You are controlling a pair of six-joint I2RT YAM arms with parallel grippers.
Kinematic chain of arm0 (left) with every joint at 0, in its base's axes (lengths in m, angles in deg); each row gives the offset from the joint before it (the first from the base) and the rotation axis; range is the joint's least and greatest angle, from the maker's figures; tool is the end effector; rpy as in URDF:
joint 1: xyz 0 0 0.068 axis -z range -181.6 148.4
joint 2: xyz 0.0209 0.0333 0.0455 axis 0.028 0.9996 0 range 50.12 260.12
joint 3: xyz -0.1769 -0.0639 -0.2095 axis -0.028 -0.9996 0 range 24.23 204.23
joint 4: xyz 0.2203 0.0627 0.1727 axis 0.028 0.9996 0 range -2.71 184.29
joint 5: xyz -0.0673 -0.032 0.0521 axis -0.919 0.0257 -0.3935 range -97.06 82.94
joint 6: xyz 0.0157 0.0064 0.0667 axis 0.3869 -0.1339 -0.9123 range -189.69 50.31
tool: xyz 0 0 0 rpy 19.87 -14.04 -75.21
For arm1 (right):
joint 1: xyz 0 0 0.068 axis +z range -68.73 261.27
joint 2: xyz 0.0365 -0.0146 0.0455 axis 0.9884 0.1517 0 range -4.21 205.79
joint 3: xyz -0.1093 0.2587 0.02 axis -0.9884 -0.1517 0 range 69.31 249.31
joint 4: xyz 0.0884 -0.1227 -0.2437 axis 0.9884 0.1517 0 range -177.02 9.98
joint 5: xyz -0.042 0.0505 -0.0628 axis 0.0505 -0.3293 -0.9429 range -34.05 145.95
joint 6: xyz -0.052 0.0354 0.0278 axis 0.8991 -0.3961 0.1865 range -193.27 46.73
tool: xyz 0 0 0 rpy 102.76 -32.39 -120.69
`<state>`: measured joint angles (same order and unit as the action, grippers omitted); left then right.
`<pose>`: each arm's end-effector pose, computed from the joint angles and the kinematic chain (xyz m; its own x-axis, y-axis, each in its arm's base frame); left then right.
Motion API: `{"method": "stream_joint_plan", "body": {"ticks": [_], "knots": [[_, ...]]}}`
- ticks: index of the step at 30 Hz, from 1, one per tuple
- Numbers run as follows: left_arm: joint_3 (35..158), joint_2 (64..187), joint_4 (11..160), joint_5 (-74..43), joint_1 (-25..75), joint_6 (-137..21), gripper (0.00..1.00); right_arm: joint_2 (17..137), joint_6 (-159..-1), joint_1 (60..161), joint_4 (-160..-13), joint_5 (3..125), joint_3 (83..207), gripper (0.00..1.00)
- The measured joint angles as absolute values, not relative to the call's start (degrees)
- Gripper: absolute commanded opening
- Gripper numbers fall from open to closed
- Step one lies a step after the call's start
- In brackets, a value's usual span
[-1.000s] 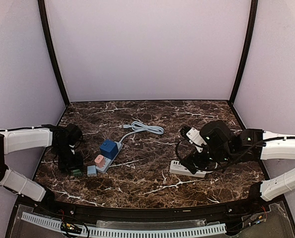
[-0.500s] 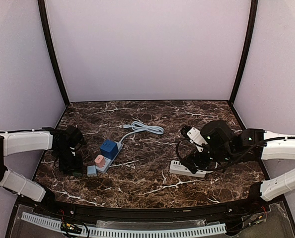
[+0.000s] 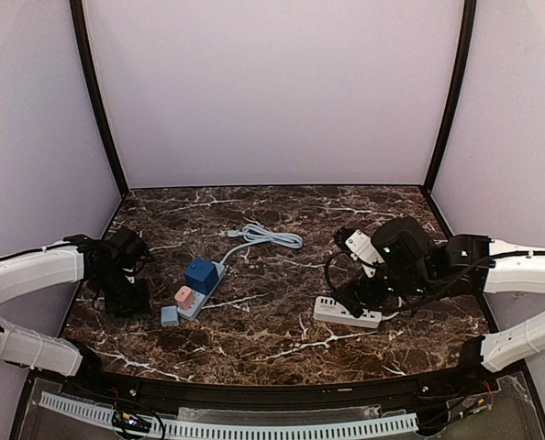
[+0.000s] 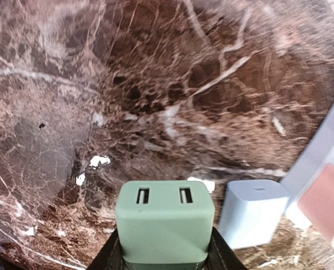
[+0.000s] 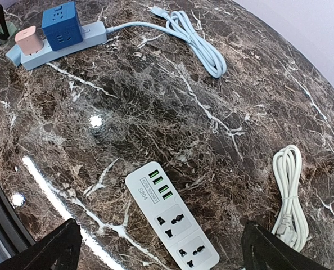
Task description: Insert the plug
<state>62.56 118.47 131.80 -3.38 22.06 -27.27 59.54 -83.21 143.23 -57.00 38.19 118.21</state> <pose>0.2023 -0.0847 0.1583 -0.9113 -0.3355 -0.2385 -0.3113 0.9408 -0.1340 0.1406 0.2280 0.2571 -0.4542 -0.5032 -0.7352 -0.6705 0.7364 -0.0898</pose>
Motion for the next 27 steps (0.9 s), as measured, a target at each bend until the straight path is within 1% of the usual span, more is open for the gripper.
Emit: {"method": "stream_joint_plan", "body": {"ticks": [1, 2, 4, 6, 17, 21, 27], "knots": [[63.08, 117.82, 132.39, -3.29, 22.17, -27.27, 0.14, 59.54, -83.27, 143.23, -57.0, 38.19, 118.43, 0.99], [63.89, 116.94, 133.13, -3.16, 22.32, -27.3, 0.09, 59.54, -83.38, 143.23, -56.98, 38.19, 118.78, 0.99], [65.92, 115.17, 134.71, -2.9, 22.65, -27.56, 0.03, 59.54, -83.67, 143.23, -56.91, 38.19, 119.41, 0.99], [68.48, 113.4, 136.21, -2.77, 22.93, -28.37, 0.01, 59.54, -83.95, 143.23, -56.78, 38.24, 120.18, 0.99], [82.95, 108.46, 140.67, -2.07, 26.45, -37.04, 0.01, 59.54, -87.36, 143.18, -55.82, 41.23, 124.64, 0.99], [85.31, 107.63, 139.6, -3.18, 28.61, -40.23, 0.01, 59.56, -88.47, 142.77, -54.01, 43.33, 127.72, 0.99], [87.3, 109.25, 135.56, -4.85, 34.89, -45.5, 0.01, 59.87, -89.9, 139.45, -51.1, 49.58, 133.95, 0.99]]}}
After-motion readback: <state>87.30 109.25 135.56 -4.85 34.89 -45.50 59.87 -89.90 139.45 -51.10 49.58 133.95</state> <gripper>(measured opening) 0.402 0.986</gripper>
